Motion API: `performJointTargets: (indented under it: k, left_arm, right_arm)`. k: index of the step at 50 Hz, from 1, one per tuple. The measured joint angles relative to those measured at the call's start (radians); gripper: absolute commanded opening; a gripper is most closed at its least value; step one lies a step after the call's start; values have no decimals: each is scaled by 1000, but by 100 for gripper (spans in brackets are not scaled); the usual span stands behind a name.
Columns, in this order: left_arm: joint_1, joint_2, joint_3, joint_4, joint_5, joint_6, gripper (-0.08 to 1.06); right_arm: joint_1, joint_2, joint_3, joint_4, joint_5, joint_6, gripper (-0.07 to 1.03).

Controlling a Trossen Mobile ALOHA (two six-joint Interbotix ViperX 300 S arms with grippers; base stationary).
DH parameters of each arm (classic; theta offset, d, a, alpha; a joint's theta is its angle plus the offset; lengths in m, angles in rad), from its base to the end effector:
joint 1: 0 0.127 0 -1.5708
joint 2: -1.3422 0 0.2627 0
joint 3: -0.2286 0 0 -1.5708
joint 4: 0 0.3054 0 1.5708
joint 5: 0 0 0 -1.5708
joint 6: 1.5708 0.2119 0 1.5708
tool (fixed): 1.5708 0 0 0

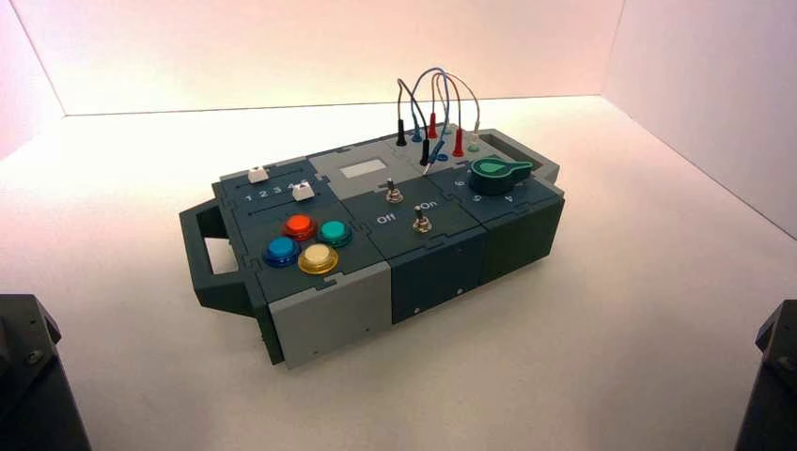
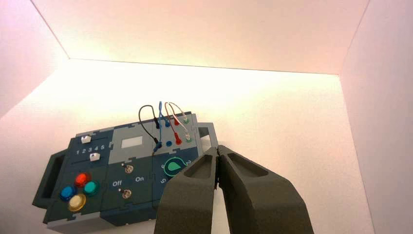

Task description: Insert the blue wire.

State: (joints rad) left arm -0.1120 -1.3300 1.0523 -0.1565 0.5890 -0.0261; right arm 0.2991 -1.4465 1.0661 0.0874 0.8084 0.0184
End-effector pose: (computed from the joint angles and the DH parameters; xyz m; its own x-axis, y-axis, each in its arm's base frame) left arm 0.2570 -0.0474 0.2660 0.9344 -0.1922 -0.2998 0.1444 0.9740 -0.1744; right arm 0.2155 0.0804 0.2438 0.8498 0.3281 -0.4125 -0.3168 0.9434 0.0977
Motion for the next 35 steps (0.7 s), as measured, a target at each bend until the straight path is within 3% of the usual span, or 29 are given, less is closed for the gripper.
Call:
performJointTargets:
  k: [21,30,35]
  left_arm:
    - [0,0,0,0,0,3,-3]
    - [0,40,5,0,2,3,-3]
    - [0,80,6,0,2,8,-3]
  right_arm:
    - [-2,3,2,9,0,2,-2]
    - [23,52,2,67,2,-3,-2]
    - [89,123,2,110,3,-3,-2]
